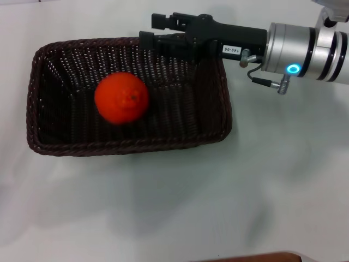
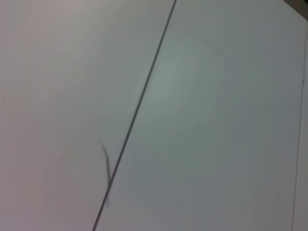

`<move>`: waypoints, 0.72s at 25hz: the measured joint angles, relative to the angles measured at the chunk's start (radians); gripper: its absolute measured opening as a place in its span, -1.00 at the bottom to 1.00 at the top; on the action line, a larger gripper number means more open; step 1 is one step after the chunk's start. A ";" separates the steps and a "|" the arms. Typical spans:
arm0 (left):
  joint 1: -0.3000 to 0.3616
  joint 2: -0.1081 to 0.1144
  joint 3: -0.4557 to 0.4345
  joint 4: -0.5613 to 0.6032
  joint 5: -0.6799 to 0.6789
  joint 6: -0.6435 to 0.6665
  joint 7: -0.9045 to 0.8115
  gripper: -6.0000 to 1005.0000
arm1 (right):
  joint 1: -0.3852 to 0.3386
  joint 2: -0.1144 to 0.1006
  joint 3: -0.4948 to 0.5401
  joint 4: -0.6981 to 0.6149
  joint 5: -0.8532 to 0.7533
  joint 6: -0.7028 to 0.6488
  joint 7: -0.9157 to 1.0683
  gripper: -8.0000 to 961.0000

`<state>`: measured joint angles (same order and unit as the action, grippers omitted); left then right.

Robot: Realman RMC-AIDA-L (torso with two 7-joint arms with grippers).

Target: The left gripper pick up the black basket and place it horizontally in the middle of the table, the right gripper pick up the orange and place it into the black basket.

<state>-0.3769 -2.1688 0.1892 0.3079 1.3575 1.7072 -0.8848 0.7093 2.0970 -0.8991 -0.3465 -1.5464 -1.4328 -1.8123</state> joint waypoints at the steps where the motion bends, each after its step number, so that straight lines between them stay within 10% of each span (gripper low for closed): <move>1: 0.001 0.000 -0.002 -0.001 0.000 0.001 0.000 0.32 | -0.005 0.000 0.000 0.000 0.008 -0.002 0.000 0.49; 18: 0.046 0.001 -0.104 -0.001 0.000 0.064 -0.001 0.32 | -0.221 0.000 0.117 0.223 0.728 -0.043 -0.592 0.66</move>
<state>-0.3310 -2.1675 0.0851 0.3073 1.3575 1.7715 -0.8853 0.4883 2.0971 -0.7818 -0.1238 -0.8184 -1.4754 -2.4039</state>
